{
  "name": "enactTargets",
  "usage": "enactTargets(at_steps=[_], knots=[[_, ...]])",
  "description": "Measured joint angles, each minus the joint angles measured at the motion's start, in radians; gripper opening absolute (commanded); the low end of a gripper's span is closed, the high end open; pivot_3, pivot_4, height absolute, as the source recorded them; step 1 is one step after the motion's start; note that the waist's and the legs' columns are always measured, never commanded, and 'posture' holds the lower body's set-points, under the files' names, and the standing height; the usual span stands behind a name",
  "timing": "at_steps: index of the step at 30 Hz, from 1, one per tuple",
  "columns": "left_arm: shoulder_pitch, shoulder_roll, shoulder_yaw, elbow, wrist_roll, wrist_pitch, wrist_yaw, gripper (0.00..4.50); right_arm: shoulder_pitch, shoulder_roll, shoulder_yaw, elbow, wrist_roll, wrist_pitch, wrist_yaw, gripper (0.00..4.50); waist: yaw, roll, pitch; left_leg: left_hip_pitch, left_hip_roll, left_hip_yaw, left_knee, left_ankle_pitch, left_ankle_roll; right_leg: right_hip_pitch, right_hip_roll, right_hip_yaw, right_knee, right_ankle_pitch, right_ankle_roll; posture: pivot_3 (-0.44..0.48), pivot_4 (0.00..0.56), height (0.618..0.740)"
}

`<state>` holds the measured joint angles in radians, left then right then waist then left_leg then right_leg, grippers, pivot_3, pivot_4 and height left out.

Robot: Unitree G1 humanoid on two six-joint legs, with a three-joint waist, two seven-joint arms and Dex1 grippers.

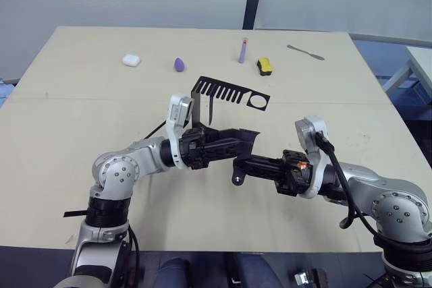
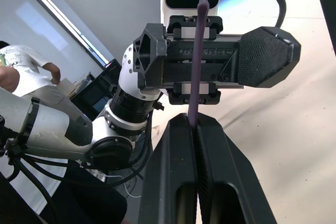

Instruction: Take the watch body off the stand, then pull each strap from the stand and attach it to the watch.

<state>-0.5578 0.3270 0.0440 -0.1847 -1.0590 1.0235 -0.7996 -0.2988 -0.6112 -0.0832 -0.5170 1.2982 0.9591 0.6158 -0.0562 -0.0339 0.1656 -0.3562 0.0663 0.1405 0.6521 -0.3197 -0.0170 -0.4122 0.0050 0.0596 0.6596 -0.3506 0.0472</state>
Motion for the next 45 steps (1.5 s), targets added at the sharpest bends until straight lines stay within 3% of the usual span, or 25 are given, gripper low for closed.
enactTargets(at_steps=[2,28,31,45], knots=[[0.0,0.0,0.003,0.0,-0.001,0.0,0.0,0.95,0.0,0.0,0.0,0.0,0.0,0.0,0.0,0.0,0.0,0.0,0.0,0.0,0.0,0.0,0.0,0.0,0.0,0.0,0.0,0.0,0.0,0.0,0.0,0.0,0.15,0.74],[0.0,-0.035,0.016,0.001,-0.055,0.028,0.055,0.95,0.0,0.004,0.0,0.0,0.0,-0.001,0.0,0.0,0.0,0.0,0.0,0.0,0.0,0.0,0.0,0.0,0.0,0.0,0.0,0.0,0.0,0.0,0.0,0.0,0.15,0.74],[0.002,-0.031,0.012,-0.002,-0.055,0.029,0.045,0.08,0.0,0.004,0.0,0.0,0.0,-0.001,-0.001,0.0,0.0,0.0,0.0,0.0,0.0,0.0,0.0,0.0,0.0,0.0,0.0,0.0,0.0,0.0,0.0,0.0,0.15,0.74],[0.006,-0.035,0.016,-0.002,-0.077,0.031,0.056,0.03,0.0,0.012,-0.004,0.002,0.003,-0.003,-0.012,0.0,0.0,0.0,0.0,0.0,0.0,0.0,0.0,0.0,0.0,0.0,0.0,0.0,0.0,0.0,0.0,0.0,0.15,0.74]])
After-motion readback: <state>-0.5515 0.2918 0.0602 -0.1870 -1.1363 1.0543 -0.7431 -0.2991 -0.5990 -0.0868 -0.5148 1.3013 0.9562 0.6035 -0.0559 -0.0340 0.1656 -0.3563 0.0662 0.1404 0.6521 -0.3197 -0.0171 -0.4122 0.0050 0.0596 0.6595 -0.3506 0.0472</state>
